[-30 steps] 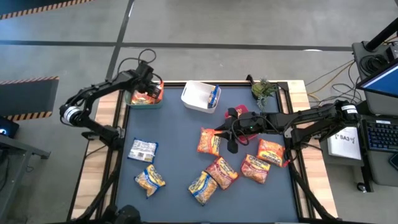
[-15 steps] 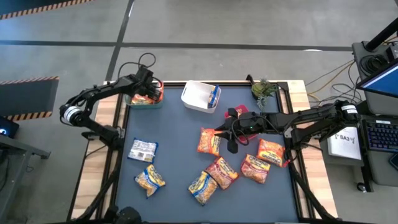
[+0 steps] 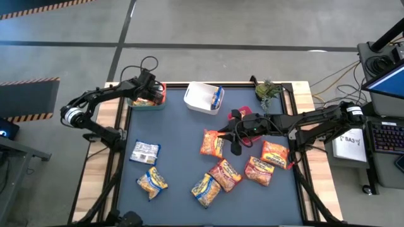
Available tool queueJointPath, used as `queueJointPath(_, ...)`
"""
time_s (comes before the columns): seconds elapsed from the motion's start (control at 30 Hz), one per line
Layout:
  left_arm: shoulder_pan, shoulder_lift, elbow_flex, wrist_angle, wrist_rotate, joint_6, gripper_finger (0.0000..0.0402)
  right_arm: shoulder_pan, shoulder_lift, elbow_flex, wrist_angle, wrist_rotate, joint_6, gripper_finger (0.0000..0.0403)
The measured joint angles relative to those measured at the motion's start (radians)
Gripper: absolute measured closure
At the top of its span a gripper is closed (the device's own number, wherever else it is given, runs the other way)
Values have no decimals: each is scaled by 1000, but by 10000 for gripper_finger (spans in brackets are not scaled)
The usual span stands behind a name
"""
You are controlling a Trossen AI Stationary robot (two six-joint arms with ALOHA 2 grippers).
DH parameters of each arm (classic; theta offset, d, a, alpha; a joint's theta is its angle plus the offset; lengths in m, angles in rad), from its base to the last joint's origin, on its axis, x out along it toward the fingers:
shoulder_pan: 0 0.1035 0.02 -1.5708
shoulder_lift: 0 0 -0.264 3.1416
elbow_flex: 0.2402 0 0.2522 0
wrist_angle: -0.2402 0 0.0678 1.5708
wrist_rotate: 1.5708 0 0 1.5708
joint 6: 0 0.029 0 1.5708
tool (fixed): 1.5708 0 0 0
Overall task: Sort Maruchan noodles
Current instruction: Put the orange noodle pack into the green bin
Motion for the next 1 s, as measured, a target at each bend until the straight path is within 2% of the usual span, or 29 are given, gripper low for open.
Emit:
queueJointPath(0.07,0,-1,0,1,0,7,380,0,0,0,0,0,0,317)
queueJointPath(0.13,0,-3,0,0,-1,16,394,0,0,0,0,0,0,317)
queueJointPath(0.47,-1,-127,13,-27,5,62,401,0,0,0,-3,0,0,317)
queueJointPath(0.57,1,-163,13,-39,101,95,401,0,0,0,-3,0,0,317)
queueJointPath(0.63,0,-164,12,-43,121,88,400,0,0,0,-3,0,0,317)
queueJointPath(0.8,26,-125,16,-11,116,105,364,0,0,0,-3,0,0,317)
queueJointPath(1.0,47,-26,32,-32,141,75,277,0,0,0,-4,0,2,317)
